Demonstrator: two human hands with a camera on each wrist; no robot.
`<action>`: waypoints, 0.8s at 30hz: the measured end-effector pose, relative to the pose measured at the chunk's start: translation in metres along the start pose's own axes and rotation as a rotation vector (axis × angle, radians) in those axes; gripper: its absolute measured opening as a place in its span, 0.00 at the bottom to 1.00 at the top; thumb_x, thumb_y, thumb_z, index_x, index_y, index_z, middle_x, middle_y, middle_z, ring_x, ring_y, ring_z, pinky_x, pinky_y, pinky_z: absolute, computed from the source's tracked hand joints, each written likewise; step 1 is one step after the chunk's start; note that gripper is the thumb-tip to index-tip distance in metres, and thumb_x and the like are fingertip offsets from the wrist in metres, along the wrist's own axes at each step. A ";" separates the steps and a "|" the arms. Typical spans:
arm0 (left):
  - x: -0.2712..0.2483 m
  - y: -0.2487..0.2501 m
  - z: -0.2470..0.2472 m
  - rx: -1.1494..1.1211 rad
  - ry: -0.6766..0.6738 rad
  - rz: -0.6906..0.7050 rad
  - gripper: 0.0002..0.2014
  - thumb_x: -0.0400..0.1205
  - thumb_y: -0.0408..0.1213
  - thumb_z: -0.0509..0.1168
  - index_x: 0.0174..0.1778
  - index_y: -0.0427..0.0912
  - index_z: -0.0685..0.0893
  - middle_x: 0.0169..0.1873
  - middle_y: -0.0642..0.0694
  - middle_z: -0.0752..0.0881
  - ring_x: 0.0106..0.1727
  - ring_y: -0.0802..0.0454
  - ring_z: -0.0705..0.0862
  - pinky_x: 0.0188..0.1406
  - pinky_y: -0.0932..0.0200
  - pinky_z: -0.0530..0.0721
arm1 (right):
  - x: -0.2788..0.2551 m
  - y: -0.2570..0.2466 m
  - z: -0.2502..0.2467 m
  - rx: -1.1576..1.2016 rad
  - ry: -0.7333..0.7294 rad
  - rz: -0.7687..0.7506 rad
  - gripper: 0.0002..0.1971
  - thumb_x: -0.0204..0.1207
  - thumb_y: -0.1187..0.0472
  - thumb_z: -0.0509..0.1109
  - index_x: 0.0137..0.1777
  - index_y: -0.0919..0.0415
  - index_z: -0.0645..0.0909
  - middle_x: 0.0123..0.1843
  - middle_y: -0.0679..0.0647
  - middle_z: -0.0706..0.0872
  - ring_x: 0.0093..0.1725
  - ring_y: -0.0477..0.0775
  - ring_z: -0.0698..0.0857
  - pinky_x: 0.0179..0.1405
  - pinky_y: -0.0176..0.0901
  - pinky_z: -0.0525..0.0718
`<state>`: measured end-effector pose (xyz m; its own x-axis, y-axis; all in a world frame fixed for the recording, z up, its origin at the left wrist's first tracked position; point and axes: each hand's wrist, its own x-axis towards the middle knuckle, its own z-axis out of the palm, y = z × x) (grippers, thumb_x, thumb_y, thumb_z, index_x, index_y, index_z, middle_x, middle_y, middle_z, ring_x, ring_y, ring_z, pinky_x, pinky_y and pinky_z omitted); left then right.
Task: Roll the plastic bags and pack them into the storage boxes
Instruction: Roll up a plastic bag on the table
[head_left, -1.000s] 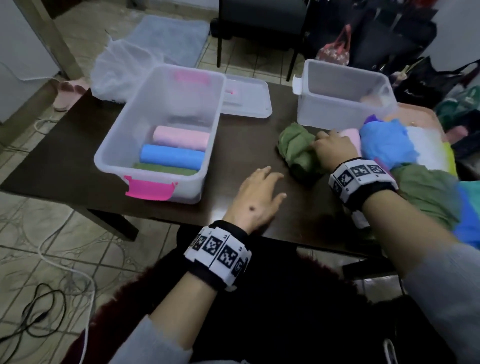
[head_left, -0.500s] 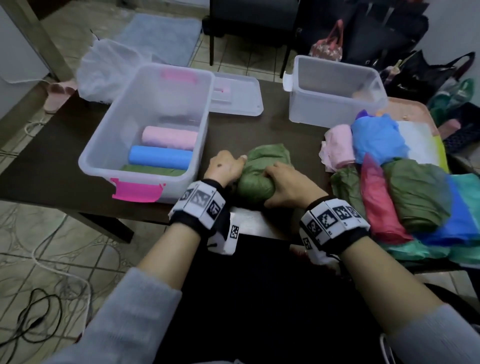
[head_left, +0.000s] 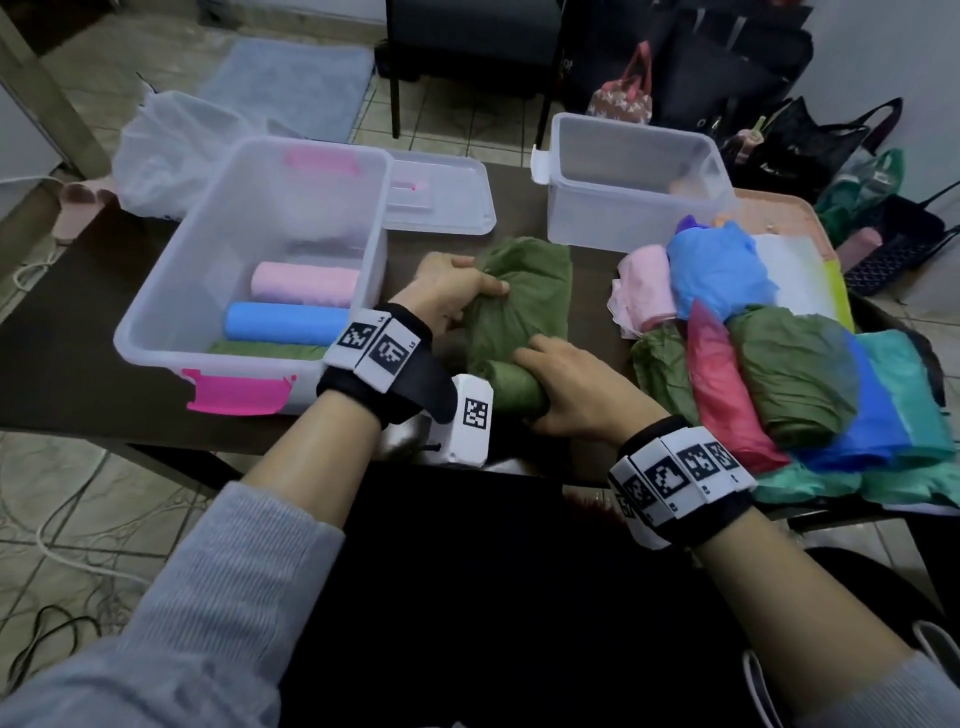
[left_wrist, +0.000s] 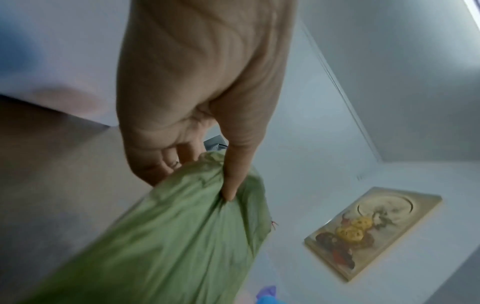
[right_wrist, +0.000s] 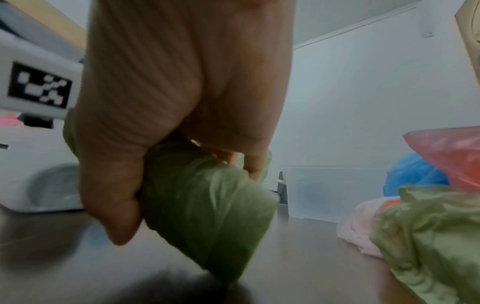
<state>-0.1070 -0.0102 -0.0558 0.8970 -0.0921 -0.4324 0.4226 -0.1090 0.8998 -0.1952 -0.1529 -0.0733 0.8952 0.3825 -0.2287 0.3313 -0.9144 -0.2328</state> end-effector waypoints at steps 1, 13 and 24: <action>0.002 0.003 0.000 -0.035 -0.014 0.022 0.22 0.74 0.26 0.72 0.64 0.35 0.80 0.52 0.41 0.87 0.43 0.52 0.85 0.37 0.61 0.83 | -0.001 0.000 0.000 -0.018 -0.012 0.000 0.20 0.66 0.56 0.73 0.58 0.58 0.75 0.53 0.56 0.75 0.57 0.60 0.77 0.53 0.53 0.77; 0.004 -0.006 0.010 0.883 -0.026 0.428 0.14 0.81 0.34 0.65 0.63 0.45 0.83 0.64 0.45 0.83 0.65 0.49 0.80 0.63 0.62 0.73 | 0.010 0.002 0.003 -0.074 -0.109 0.078 0.25 0.65 0.53 0.75 0.62 0.56 0.76 0.58 0.55 0.81 0.62 0.58 0.79 0.50 0.47 0.71; 0.022 -0.039 0.018 1.286 -0.557 0.381 0.26 0.87 0.46 0.53 0.82 0.53 0.57 0.83 0.46 0.44 0.84 0.50 0.41 0.80 0.50 0.42 | 0.010 -0.004 0.002 0.085 -0.191 0.087 0.27 0.65 0.58 0.76 0.66 0.57 0.75 0.62 0.57 0.82 0.60 0.59 0.81 0.45 0.38 0.71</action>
<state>-0.1057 -0.0258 -0.1016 0.6337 -0.6499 -0.4196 -0.5001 -0.7580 0.4187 -0.1886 -0.1455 -0.0769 0.8435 0.3288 -0.4247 0.2220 -0.9335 -0.2817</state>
